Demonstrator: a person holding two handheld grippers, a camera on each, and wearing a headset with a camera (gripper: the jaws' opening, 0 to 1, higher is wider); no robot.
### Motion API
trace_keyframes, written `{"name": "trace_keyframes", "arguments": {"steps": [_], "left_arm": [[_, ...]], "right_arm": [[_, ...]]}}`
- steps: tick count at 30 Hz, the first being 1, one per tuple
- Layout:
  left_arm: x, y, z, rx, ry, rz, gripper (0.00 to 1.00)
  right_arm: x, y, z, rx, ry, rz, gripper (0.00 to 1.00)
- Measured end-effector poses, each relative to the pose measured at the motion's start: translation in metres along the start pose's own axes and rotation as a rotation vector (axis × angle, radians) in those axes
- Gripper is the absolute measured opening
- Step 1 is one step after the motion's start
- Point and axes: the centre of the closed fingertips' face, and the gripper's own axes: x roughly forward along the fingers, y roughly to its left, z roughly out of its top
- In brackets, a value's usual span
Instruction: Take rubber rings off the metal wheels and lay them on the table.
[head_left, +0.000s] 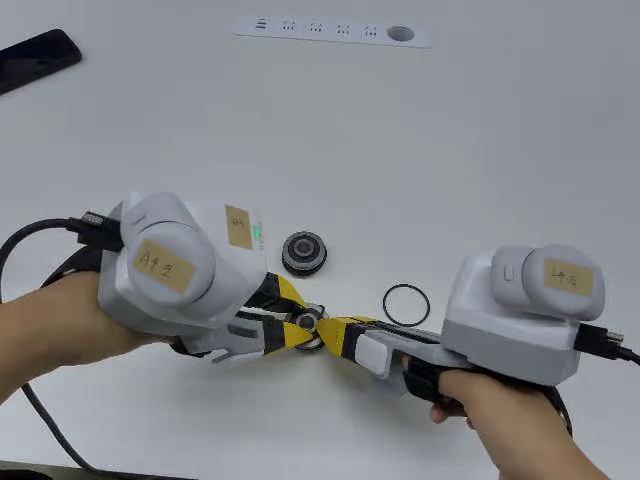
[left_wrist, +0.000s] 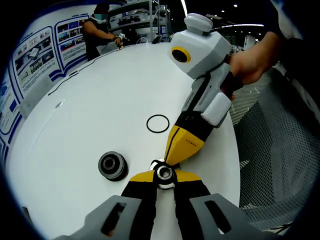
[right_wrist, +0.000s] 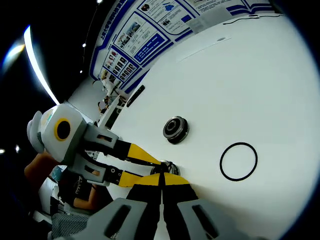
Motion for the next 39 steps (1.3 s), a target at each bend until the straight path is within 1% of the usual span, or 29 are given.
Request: {"name": "trace_keyframes", "arguments": {"steps": [2,4,5,10,11,12,13,14,15,16,22,27,28,29,32,34,35,36,39], "left_arm": [[0.000,0.000,0.000,-0.001,0.001,0.000,0.12],[0.000,0.000,0.000,-0.005,0.002,0.002,0.12],[0.000,0.000,0.000,-0.002,0.003,0.002,0.12],[0.000,0.000,0.000,-0.004,0.001,0.004,0.12],[0.000,-0.001,0.001,-0.004,0.001,0.004,0.12],[0.000,-0.001,0.001,-0.004,0.002,0.004,0.12],[0.000,-0.001,0.001,-0.003,0.003,0.004,0.12],[0.000,-0.001,0.001,-0.002,0.003,0.004,0.12],[0.000,-0.001,0.001,-0.002,0.003,0.004,0.12],[0.000,-0.001,0.001,-0.002,0.003,0.004,0.12],[0.000,-0.001,0.002,-0.002,-0.001,0.003,0.12],[-0.001,-0.001,0.002,0.000,-0.007,0.011,0.12],[-0.001,0.000,0.002,-0.006,-0.009,0.014,0.12],[0.000,0.000,0.002,-0.005,-0.010,0.014,0.12],[0.000,0.000,0.002,-0.008,-0.010,0.017,0.12],[0.000,0.000,0.002,-0.011,-0.022,0.026,0.12],[0.000,0.000,0.002,-0.021,-0.032,0.031,0.12],[0.000,0.000,0.002,-0.030,-0.037,0.032,0.12],[0.001,0.001,0.002,-0.024,-0.034,0.033,0.13]], "right_arm": [[0.000,0.000,0.000,-0.003,0.000,0.000,0.01],[0.000,-0.001,0.001,-0.045,-0.002,-0.010,0.01],[0.001,0.000,0.000,-0.052,-0.001,-0.009,0.01],[0.002,0.004,-0.001,-0.052,0.000,0.005,0.01],[0.003,0.013,0.004,-0.036,-0.025,0.043,0.01],[0.004,0.012,0.004,-0.043,-0.013,0.029,0.01],[0.005,0.008,0.001,-0.110,0.025,0.001,0.01],[0.006,0.008,0.003,-0.130,0.017,-0.003,0.01],[0.006,0.011,0.004,-0.088,0.010,0.015,0.01],[0.005,0.011,0.005,-0.065,0.002,0.019,0.01],[0.002,0.009,0.006,-0.048,-0.009,0.014,0.01],[0.001,0.011,0.008,-0.005,-0.015,0.027,0.02],[0.000,0.012,0.008,0.021,-0.016,0.034,0.02],[0.000,0.012,0.009,0.032,-0.022,0.033,0.02],[-0.002,0.011,0.009,0.046,-0.028,0.037,0.02],[-0.004,0.009,0.010,0.068,-0.039,0.034,0.02],[-0.004,0.005,0.010,0.097,-0.051,0.016,0.02],[-0.005,0.002,0.009,0.100,-0.053,0.006,0.02],[-0.006,-0.002,0.006,0.124,-0.051,0.002,0.02]]}}
